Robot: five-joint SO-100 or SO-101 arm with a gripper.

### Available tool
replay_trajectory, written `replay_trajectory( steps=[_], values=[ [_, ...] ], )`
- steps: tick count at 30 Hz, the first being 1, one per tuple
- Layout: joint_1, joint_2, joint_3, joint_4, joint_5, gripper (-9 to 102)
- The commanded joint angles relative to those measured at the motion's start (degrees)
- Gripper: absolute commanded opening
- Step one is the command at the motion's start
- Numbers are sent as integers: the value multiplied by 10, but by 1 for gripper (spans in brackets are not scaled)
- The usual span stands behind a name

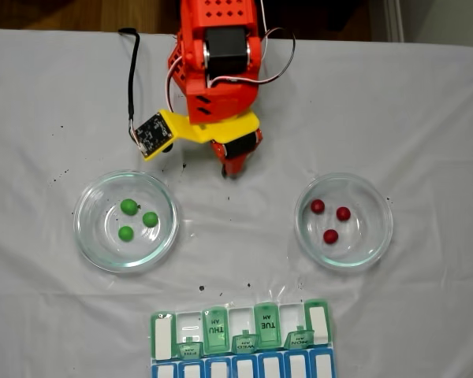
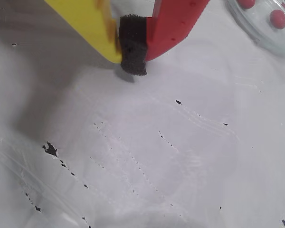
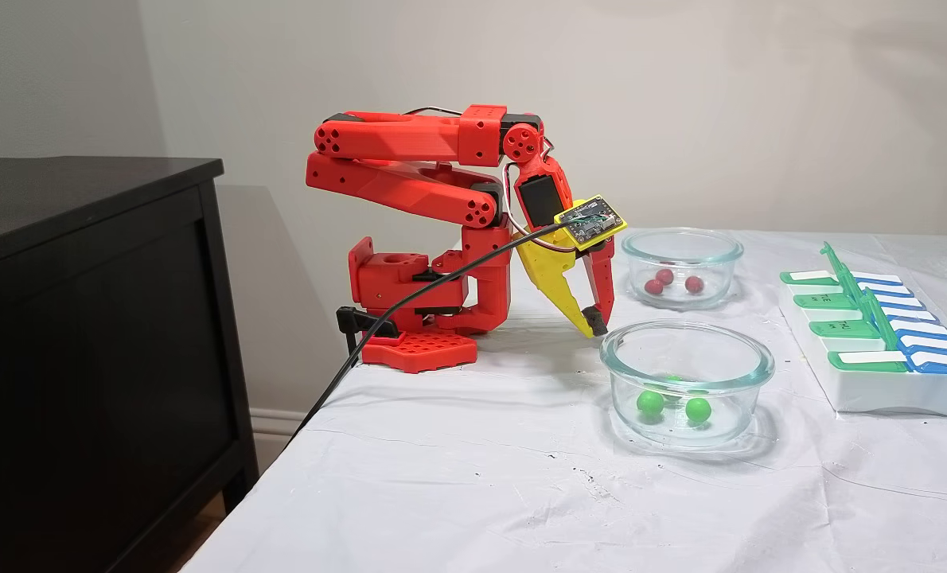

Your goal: Sort medicines into box.

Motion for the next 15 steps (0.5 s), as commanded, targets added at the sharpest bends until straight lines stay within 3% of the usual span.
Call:
replay_trajectory(
  steps=[1, 15],
  values=[
    [13, 5, -32, 5, 2, 0],
    [12, 5, -32, 5, 2, 1]
  ],
)
